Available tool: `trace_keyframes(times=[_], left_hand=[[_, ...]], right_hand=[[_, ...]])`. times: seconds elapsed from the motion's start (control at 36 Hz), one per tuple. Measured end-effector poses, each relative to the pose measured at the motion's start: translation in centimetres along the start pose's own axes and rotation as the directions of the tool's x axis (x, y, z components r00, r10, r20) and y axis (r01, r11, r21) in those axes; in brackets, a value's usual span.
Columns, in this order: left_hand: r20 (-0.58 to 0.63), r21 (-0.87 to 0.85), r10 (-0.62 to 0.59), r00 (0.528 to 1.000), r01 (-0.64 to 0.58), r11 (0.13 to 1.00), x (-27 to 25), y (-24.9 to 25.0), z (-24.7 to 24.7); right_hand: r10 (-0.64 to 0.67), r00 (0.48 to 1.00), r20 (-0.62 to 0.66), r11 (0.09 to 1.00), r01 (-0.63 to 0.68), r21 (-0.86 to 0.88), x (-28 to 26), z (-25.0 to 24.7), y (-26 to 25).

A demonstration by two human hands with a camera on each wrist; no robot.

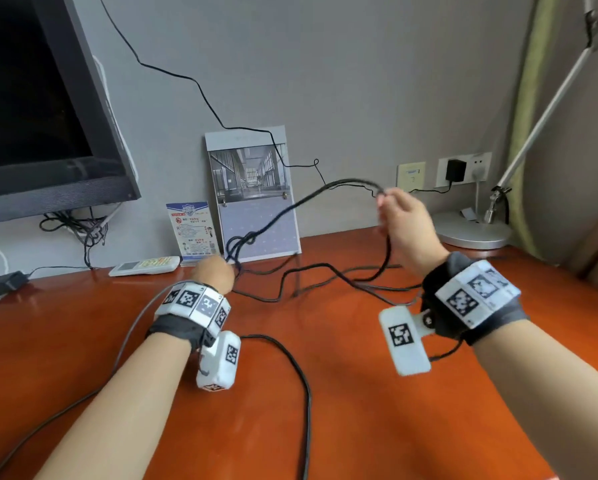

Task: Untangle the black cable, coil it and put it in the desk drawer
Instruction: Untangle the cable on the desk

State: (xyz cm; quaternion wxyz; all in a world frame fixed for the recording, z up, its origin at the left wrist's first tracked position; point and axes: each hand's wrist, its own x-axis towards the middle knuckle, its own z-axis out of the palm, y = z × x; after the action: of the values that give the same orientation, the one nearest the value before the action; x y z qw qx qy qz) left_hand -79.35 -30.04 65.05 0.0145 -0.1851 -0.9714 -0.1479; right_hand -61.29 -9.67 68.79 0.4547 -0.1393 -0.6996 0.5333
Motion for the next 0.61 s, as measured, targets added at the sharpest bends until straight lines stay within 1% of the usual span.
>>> trace_keyframes(times=[0.03, 0.08, 0.11, 0.14, 0.17, 0.19, 0.22, 0.25, 0.28, 0.31, 0.33, 0.36, 0.39, 0.42, 0.47, 0.5, 0.53, 0.56, 0.58, 0.61], left_hand=[[0.006, 0.019, -0.016, 1.0, 0.015, 1.0, 0.1, -0.4, 0.1], [0.008, 0.037, -0.035, 0.999, 0.034, 0.999, 0.2, -1.0, 0.4], [0.008, 0.042, -0.043, 0.999, 0.042, 0.998, 0.1, -1.2, 0.4], [0.007, 0.052, -0.042, 0.999, 0.042, 0.998, 0.0, -1.3, 0.3], [0.012, 0.063, -0.042, 0.999, 0.041, 0.997, -0.1, -1.2, 0.3], [0.012, 0.074, -0.041, 0.999, 0.04, 0.996, -0.1, -1.1, 0.2], [0.016, 0.074, -0.04, 0.999, 0.038, 0.997, -0.2, -1.0, 0.2], [0.021, 0.064, -0.031, 0.999, 0.03, 0.998, -0.2, -0.7, 0.1], [0.021, 0.058, -0.017, 1.0, 0.016, 0.998, -0.2, -0.4, -0.1], [0.015, 0.058, -0.001, 1.0, 0.001, 0.998, -0.3, -0.1, -0.2], [0.011, 0.059, 0.014, 1.0, -0.014, 0.998, -0.3, 0.3, -0.2], [0.005, 0.068, 0.033, 0.999, -0.033, 0.997, -0.4, 0.7, -0.2], [0.002, 0.077, 0.048, 0.999, -0.048, 0.996, -0.6, 1.2, -0.3], [-0.007, 0.085, 0.069, 0.998, -0.068, 0.994, -0.8, 1.7, -0.2], [-0.028, 0.091, 0.114, 0.993, -0.111, 0.99, -0.9, 2.6, 0.1], [-0.04, 0.098, 0.131, 0.991, -0.126, 0.987, -1.1, 3.1, 0.1], [-0.051, 0.106, 0.145, 0.988, -0.139, 0.985, -1.2, 3.5, 0.2], [-0.055, 0.111, 0.155, 0.986, -0.148, 0.983, -1.3, 4.0, 0.2], [-0.058, 0.113, 0.162, 0.985, -0.155, 0.981, -1.4, 4.3, 0.2], [-0.06, 0.105, 0.167, 0.984, -0.16, 0.982, -1.5, 4.7, 0.2]], right_hand=[[0.052, 0.993, -0.109, 0.995, -0.043, 0.087, 0.6, -1.0, -0.2], [0.122, 0.952, -0.282, 0.984, -0.08, 0.157, 1.7, -3.2, -0.6], [0.181, 0.913, -0.366, 0.979, -0.131, 0.158, 2.3, -4.3, -0.5], [0.252, 0.872, -0.42, 0.959, -0.166, 0.231, 2.8, -5.3, -0.2], [0.329, 0.834, -0.443, 0.928, -0.199, 0.316, 3.1, -5.9, 0.2], [0.359, 0.812, -0.459, 0.929, -0.266, 0.256, 3.1, -6.8, 0.8], [0.401, 0.814, -0.421, 0.915, -0.381, 0.136, 2.7, -7.4, 0.9], [0.382, 0.832, -0.403, 0.883, -0.457, -0.106, 2.5, -8.0, 1.2], [0.342, 0.842, -0.417, 0.796, -0.496, -0.348, 2.6, -8.6, 2.4], [0.386, 0.829, -0.405, 0.747, -0.539, -0.389, 2.6, -8.8, 3.2], [0.402, 0.805, -0.438, 0.732, -0.569, -0.375, 2.5, -8.7, 3.6], [0.395, 0.788, -0.473, 0.674, -0.598, -0.434, 2.2, -8.4, 3.6], [0.368, 0.782, -0.503, 0.606, -0.612, -0.509, 1.9, -7.6, 3.2], [0.314, 0.804, -0.505, 0.572, -0.585, -0.575, 1.7, -6.8, 2.9], [0.109, 0.906, -0.409, 0.551, -0.397, -0.734, 1.0, -4.7, 2.0], [-0.002, 0.947, -0.32, 0.534, -0.269, -0.802, 0.4, -3.6, 1.2], [-0.092, 0.977, -0.19, 0.499, -0.12, -0.858, -0.2, -2.5, 0.5], [-0.156, 0.987, -0.036, 0.435, 0.036, -0.9, -0.7, -1.1, -0.3], [-0.182, 0.976, 0.122, 0.389, 0.186, -0.903, -1.3, 0.3, -0.8], [-0.18, 0.945, 0.271, 0.346, 0.319, -0.882, -1.8, 1.8, -1.1]])
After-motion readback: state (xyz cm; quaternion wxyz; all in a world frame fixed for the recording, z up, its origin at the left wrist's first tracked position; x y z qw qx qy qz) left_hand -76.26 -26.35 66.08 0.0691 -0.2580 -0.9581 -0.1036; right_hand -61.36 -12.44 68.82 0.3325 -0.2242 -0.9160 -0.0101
